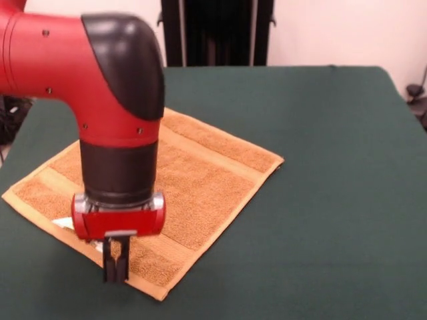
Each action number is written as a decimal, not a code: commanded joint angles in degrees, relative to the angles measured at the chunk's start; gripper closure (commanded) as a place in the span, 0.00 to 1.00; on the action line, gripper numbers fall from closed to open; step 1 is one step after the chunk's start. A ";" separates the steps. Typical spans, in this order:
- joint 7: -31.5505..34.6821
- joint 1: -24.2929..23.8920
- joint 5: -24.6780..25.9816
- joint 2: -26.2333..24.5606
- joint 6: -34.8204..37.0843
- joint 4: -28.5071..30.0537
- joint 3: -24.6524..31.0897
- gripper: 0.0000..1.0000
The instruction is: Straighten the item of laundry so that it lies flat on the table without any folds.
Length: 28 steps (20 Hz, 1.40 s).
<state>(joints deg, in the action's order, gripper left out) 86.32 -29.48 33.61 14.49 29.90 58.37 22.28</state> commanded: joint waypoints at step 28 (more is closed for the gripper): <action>2.29 5.07 0.80 -2.56 -5.00 5.27 0.39 1.00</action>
<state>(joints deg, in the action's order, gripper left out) 86.32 -28.39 31.97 18.19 27.67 63.47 21.42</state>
